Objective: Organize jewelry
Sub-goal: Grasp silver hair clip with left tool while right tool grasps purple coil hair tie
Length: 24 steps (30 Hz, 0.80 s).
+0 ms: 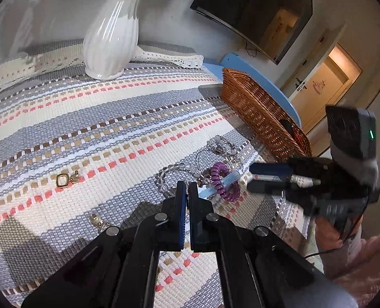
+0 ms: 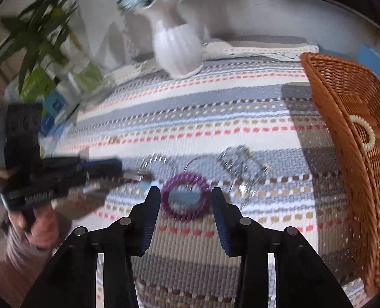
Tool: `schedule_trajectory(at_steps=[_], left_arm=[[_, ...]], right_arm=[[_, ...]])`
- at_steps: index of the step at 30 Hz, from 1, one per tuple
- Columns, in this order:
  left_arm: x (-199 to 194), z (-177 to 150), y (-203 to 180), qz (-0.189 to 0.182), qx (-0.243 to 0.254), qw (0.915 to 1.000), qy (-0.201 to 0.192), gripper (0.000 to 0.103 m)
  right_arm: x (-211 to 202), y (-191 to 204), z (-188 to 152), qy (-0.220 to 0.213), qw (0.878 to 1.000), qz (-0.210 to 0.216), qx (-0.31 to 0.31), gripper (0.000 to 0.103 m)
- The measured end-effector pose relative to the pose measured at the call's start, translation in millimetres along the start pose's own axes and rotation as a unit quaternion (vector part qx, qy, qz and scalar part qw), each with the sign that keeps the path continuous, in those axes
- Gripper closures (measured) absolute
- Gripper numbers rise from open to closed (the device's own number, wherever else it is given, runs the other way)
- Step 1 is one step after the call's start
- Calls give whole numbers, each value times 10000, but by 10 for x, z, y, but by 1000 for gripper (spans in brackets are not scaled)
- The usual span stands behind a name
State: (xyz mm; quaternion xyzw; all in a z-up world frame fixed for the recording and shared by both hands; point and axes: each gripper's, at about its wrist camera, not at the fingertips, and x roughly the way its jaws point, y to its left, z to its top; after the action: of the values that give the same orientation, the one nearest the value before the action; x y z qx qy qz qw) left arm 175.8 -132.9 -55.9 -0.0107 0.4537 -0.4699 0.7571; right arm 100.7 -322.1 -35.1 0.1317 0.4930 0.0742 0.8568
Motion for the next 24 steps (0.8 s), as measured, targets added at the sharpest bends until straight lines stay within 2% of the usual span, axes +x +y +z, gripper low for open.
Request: schedule_trajectory(at_steps=[3,7,8,10,11,12,13,14,15,16,17,19,20,22,24], left_arm=[[-5,-14,-17,-23,23,10000,30,103],[25,-32,-40,-53,62,9999,137,103],[31,-36,-27,-63,23,9998,165,103],[41,-36,25,-85,-101,9997,221,102],[51,-33,51,-105,-150,9995,261,99],[65,-37,87,-130,-234,9991,334,92],[78,-41,116,-164,-305,9987,379,87],[87,-47,135,-179,-343,9984,405,77],[94,-54,137,-164,-358,9983,420,71],[102,-56,134,-136,-356,9984,429,69],[115,-61,121,-136,-326,9983,459,66],[162,-80,62,-176,-200,9980,564,65],[192,-80,30,-96,-124,9981,591,65],[260,-76,-63,298,114,9976,618,65],[296,-54,-112,494,238,9966,607,65]], right_arm=[[-1,183,-104,28,9989,-22,-462,61],[150,411,-91,81,9949,-341,-944,62],[220,439,-79,166,9937,-438,-1018,63],[362,445,-83,333,9910,-616,-1139,72],[414,459,-83,391,9897,-702,-1189,84],[466,470,-104,447,9871,-870,-1266,90],[432,488,-114,379,9867,-881,-1311,92],[419,490,-119,404,9863,-889,-1328,92],[360,491,-134,373,9863,-869,-1349,92],[327,487,-149,359,9872,-801,-1335,92],[241,456,-161,356,9897,-583,-1259,92],[88,380,-191,307,9928,-293,-1121,92],[11,334,-197,272,9939,-143,-1057,92],[-136,261,-213,186,9956,97,-917,92],[-254,222,-218,82,9962,186,-851,92]])
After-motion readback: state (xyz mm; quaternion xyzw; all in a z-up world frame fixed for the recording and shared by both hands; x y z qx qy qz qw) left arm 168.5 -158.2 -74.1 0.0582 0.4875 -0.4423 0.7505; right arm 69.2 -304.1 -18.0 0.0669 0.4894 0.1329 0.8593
